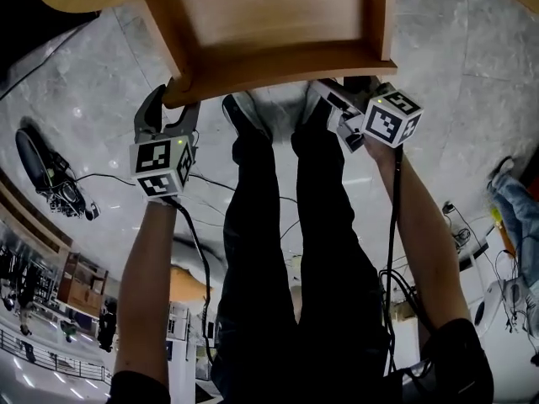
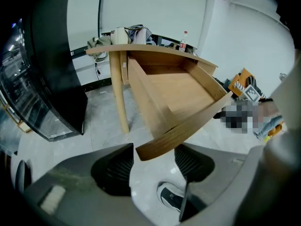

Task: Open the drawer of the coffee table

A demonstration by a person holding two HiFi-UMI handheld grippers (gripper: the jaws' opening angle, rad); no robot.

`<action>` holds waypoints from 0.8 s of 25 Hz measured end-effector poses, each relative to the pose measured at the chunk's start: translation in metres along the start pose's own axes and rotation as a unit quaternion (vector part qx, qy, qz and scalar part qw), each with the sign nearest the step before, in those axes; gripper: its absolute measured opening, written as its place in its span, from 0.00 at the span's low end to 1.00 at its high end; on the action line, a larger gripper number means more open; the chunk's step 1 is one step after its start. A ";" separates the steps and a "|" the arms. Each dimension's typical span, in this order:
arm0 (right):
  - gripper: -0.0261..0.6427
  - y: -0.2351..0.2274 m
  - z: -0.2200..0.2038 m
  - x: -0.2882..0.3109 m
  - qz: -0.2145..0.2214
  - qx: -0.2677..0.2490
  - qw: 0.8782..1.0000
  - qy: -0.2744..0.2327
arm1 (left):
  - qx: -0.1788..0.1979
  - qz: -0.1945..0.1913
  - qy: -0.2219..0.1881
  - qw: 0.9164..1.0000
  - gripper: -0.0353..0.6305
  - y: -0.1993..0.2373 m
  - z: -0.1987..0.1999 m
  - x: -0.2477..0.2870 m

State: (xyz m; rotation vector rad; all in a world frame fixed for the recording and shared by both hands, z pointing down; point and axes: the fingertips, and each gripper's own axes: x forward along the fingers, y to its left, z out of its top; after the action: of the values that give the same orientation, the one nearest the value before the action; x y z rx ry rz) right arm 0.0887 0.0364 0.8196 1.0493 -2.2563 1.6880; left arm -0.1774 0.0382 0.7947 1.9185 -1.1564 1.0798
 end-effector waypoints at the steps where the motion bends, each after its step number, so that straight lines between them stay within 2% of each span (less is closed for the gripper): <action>1: 0.67 0.005 -0.002 -0.004 -0.001 0.000 1.000 0.006 | 0.002 0.000 0.004 1.000 0.47 0.002 -0.002 -0.003; 4: 0.66 0.022 -0.001 -0.019 -0.001 0.000 1.000 0.015 | 0.005 0.007 0.014 1.000 0.47 0.008 -0.009 -0.017; 7: 0.63 0.041 0.008 -0.032 0.003 0.004 1.000 0.017 | -0.008 0.021 0.012 1.000 0.47 0.013 -0.007 -0.033; 13: 0.53 0.128 0.023 -0.057 0.046 0.024 0.998 0.028 | -0.087 0.022 -0.021 0.996 0.42 0.010 0.021 -0.093; 16: 0.48 0.179 0.040 -0.065 0.067 -0.023 0.997 0.037 | -0.102 0.017 -0.067 0.992 0.38 0.000 0.061 -0.127; 20: 0.38 0.246 0.073 -0.079 0.077 -0.098 0.991 0.038 | -0.098 0.005 -0.126 0.987 0.26 -0.018 0.121 -0.180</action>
State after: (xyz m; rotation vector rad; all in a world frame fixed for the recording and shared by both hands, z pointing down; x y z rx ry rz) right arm 0.0224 0.0395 0.5598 0.7724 -2.4481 1.4904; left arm -0.1722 0.0129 0.5787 1.9331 -1.3570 0.7114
